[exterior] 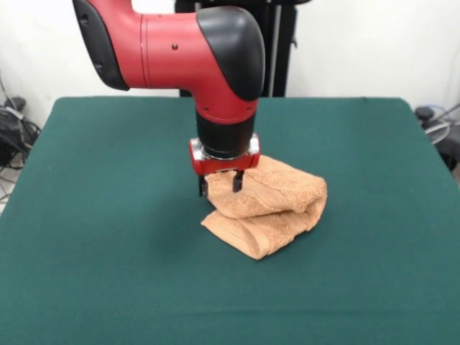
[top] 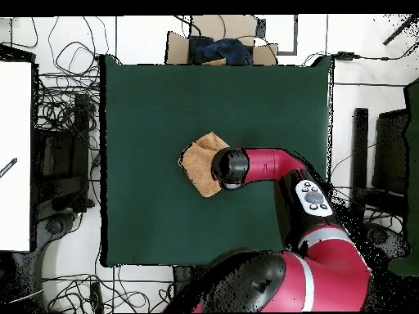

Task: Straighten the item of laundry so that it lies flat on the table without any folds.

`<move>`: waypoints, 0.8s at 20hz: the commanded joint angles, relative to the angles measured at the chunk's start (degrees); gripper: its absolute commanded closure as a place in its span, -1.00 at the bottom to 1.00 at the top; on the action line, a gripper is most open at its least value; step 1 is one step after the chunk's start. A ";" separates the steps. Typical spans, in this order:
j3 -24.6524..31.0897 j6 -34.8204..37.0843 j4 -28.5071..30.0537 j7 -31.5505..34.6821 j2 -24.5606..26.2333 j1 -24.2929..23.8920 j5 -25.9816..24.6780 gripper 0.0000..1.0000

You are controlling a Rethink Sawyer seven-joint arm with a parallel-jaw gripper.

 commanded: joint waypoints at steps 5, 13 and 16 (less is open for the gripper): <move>4.37 -8.85 -0.55 -1.78 4.16 -0.68 -4.20 -1.00; 4.69 -8.82 -0.56 -2.15 4.03 -0.84 -4.70 1.00; 4.54 -8.87 -0.36 -1.77 3.93 -0.81 -4.87 1.00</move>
